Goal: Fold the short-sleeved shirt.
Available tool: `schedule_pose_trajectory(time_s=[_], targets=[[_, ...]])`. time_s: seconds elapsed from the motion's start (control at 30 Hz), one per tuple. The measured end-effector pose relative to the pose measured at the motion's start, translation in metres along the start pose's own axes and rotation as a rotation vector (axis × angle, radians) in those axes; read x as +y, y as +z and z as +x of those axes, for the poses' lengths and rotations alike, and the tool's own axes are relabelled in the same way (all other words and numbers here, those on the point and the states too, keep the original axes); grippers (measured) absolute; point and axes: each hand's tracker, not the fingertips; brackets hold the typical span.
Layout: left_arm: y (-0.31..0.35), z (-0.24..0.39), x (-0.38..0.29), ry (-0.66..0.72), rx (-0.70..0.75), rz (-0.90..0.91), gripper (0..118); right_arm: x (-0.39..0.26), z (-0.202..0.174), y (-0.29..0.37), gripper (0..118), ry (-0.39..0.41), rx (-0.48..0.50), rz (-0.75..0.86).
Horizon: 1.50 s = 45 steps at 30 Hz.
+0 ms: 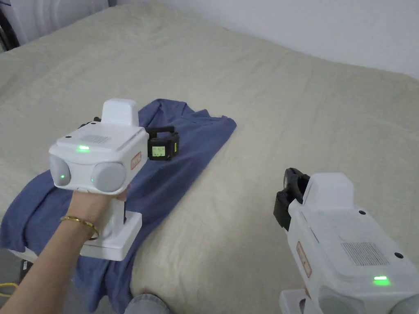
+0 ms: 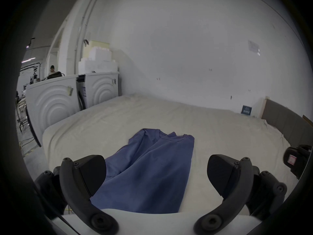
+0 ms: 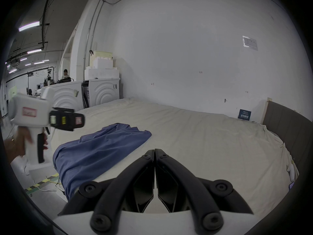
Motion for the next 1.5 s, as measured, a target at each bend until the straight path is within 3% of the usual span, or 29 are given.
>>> schedule_pose_trajectory(time_s=[0.33, 0.53, 0.6, 0.7, 0.73, 0.77, 0.83, 1.07, 1.4, 1.5], targets=[[-0.189, 0.026, 0.028, -0.133, -0.047, -0.414, 118, -0.011, 0.025, -0.042, 0, -0.036, -0.038, -0.076], [-0.258, 0.034, 0.023, -0.211, -0.008, -0.569, 118, -0.027, 0.039, -0.063, 0, -0.060, -0.034, -0.114], [-0.273, 0.037, 0.021, -0.229, -0.003, -0.627, 109, -0.031, 0.041, -0.065, 0, -0.077, -0.032, -0.124], [-0.280, 0.038, 0.013, -0.158, -0.056, -0.718, 71, -0.037, 0.043, -0.068, 0, -0.077, -0.030, -0.141], [-0.279, 0.037, 0.010, -0.099, -0.091, -0.719, 47, -0.038, 0.043, -0.069, 0, -0.078, -0.029, -0.145], [-0.275, 0.035, 0.008, -0.018, -0.143, -0.691, 34, -0.040, 0.044, -0.069, 0, -0.080, -0.029, -0.150], [-0.268, 0.039, 0.002, -0.024, -0.125, -0.654, 11, -0.043, 0.045, -0.068, 0, -0.086, -0.035, -0.156], [-0.235, 0.044, 0.009, -0.057, -0.052, -0.558, 6, -0.038, 0.047, -0.041, 0, -0.101, -0.055, -0.153], [-0.107, 0.036, 0.090, 0.096, -0.026, -0.280, 6, -0.008, 0.050, 0.041, 0, -0.077, -0.096, -0.025], [-0.055, 0.034, 0.125, 0.044, -0.029, -0.196, 6, -0.003, 0.052, 0.067, 0, -0.071, -0.108, -0.002]])
